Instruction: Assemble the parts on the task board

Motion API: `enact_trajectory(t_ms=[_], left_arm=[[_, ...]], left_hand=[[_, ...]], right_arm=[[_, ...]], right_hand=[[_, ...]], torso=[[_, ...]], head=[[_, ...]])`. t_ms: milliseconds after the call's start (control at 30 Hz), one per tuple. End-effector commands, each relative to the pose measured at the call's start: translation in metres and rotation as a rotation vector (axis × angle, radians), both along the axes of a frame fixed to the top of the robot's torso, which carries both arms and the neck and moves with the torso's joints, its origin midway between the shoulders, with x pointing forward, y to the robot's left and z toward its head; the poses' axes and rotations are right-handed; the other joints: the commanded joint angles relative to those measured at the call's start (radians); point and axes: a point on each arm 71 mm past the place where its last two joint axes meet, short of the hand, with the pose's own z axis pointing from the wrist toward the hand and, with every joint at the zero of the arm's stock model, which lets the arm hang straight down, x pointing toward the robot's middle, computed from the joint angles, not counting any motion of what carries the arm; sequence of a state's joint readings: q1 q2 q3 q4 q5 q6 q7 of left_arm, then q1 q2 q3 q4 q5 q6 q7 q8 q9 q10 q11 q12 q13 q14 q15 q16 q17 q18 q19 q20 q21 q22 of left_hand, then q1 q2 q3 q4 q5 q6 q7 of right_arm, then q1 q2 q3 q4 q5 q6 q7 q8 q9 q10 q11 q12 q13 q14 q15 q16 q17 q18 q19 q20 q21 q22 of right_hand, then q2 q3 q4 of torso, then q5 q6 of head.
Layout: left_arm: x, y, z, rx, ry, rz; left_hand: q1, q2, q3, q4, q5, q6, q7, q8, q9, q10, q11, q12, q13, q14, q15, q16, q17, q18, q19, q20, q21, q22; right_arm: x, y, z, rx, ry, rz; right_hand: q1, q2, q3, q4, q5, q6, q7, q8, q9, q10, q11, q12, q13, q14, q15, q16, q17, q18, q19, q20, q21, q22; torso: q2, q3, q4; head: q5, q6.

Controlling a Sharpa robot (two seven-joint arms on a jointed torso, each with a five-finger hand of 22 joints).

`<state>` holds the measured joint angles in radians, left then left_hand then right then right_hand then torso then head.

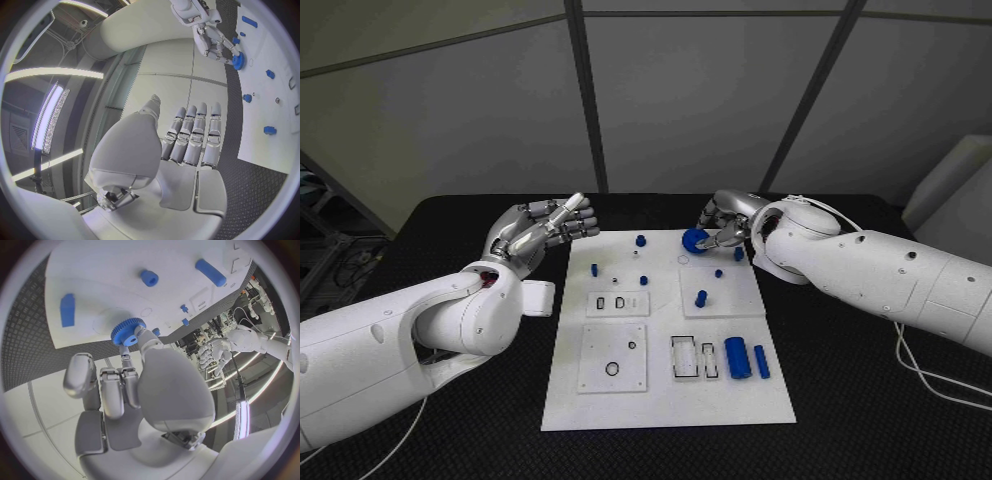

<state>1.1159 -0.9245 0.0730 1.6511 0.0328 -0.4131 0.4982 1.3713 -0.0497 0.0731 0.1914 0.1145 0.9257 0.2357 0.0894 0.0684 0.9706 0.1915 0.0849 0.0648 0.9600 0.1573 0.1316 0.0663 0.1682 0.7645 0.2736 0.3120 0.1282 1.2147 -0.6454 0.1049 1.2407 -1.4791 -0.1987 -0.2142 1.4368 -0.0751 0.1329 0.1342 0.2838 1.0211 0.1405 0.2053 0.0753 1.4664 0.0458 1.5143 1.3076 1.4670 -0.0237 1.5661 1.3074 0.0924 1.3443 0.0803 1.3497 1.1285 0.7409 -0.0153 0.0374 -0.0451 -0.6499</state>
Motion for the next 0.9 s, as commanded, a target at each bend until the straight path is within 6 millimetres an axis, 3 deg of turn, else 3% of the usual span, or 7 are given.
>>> enact_trajectory(t_ms=[33, 433, 900], left_arm=[[0.0, -0.001, 0.002, -0.001, -0.012, -0.015], [0.0, -0.002, 0.002, -0.002, -0.012, -0.017], [0.001, -0.005, 0.001, -0.004, -0.012, -0.022]], left_hand=[[-0.002, 0.007, 0.0, -0.006, -0.004, 0.004, 0.0, -0.007, 0.0, 0.005, 0.001, -0.002, 0.0, 0.007, 0.002, -0.004, 0.0, 0.016, 0.0, -0.002, 0.0, -0.001], [-0.001, 0.007, 0.0, -0.006, -0.004, 0.004, 0.0, -0.007, -0.001, 0.004, 0.001, -0.002, 0.0, 0.007, 0.002, -0.004, 0.0, 0.016, 0.001, -0.002, 0.0, -0.001], [-0.001, 0.007, 0.0, -0.006, -0.004, 0.004, 0.0, -0.007, -0.001, 0.004, 0.001, -0.002, 0.0, 0.007, 0.002, -0.004, 0.0, 0.016, 0.001, -0.002, 0.0, -0.001]], right_arm=[[-0.008, 0.017, 0.015, 0.009, -0.149, 0.035], [-0.025, 0.084, 0.024, -0.013, -0.244, 0.165], [-0.022, 0.112, 0.001, -0.077, -0.175, 0.2]], right_hand=[[0.008, 0.012, 0.008, -0.002, -0.001, 0.027, -0.02, -0.001, 0.002, 0.059, -0.007, 0.005, 0.198, 0.104, -0.005, 0.004, 0.263, -0.007, 0.008, 0.001, 0.008, 0.005], [0.001, 0.004, 0.016, -0.004, -0.009, 0.027, -0.018, -0.009, 0.0, 0.058, -0.005, 0.004, 0.197, 0.104, -0.005, 0.005, 0.263, -0.008, 0.01, 0.0, 0.011, 0.009], [-0.009, -0.001, 0.024, -0.002, -0.022, 0.026, -0.016, -0.018, -0.003, 0.057, -0.003, 0.002, 0.195, 0.104, -0.003, 0.005, 0.263, -0.008, 0.009, 0.0, 0.011, 0.01]], torso=[[0.0, 0.0005, -0.0006], [0.0, -0.0005, 0.0018], [0.001, -0.0001, 0.0011]], head=[[0.002, 0.002], [0.003, 0.005], [0.005, 0.003]])
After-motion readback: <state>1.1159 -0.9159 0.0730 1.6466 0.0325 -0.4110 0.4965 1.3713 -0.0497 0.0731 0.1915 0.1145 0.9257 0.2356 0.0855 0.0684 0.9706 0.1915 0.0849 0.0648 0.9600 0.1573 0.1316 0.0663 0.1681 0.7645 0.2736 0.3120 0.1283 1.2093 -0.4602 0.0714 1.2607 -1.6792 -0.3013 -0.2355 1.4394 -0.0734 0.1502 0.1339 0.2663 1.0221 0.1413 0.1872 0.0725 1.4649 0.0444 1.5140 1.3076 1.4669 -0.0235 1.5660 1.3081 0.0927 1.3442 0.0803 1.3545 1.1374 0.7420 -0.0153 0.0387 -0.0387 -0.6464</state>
